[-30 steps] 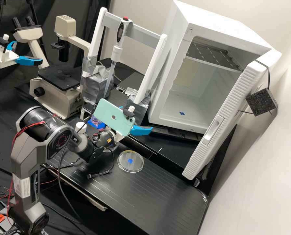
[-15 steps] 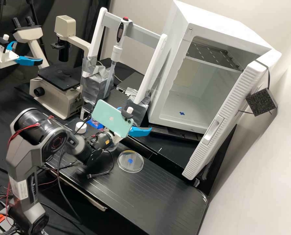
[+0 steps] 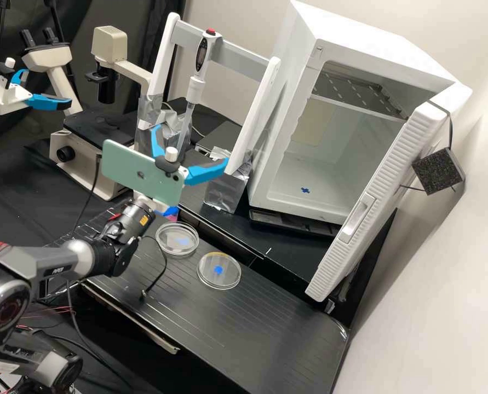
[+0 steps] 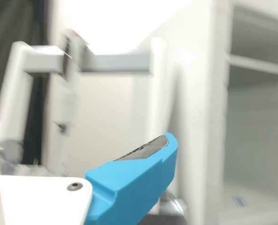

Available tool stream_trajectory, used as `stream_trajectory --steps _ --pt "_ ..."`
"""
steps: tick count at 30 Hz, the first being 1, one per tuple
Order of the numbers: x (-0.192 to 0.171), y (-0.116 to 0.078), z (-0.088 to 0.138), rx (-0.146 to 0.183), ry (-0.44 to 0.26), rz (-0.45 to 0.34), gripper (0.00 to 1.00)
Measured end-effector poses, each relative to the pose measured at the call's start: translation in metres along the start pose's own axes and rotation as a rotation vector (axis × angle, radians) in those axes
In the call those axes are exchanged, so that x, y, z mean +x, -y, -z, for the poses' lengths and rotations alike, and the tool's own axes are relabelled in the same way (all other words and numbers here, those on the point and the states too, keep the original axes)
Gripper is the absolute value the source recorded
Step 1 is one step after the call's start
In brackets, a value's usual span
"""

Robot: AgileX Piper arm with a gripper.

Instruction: Use the pipette

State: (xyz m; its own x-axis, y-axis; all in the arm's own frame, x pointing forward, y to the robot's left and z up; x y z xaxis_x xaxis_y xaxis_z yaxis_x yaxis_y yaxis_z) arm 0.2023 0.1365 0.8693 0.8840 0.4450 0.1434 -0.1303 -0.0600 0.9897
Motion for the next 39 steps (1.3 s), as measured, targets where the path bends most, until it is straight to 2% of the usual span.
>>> stream_trajectory --steps 7,14,17,22,26,32,39 --pt "0.019 -0.004 0.042 -0.018 -0.082 0.031 1.00" --pt "0.056 0.005 0.071 -0.076 -0.122 0.101 1.00" --pt "0.075 0.012 0.072 -0.099 -0.103 0.139 1.00" --pt "0.108 0.021 0.066 -0.101 -0.021 0.202 1.00" --pt "0.132 0.018 0.061 -0.107 0.029 0.206 1.00" --pt "0.155 0.010 0.053 -0.114 0.068 0.194 1.00" --pt "0.170 0.009 0.051 -0.097 0.094 0.203 1.00"
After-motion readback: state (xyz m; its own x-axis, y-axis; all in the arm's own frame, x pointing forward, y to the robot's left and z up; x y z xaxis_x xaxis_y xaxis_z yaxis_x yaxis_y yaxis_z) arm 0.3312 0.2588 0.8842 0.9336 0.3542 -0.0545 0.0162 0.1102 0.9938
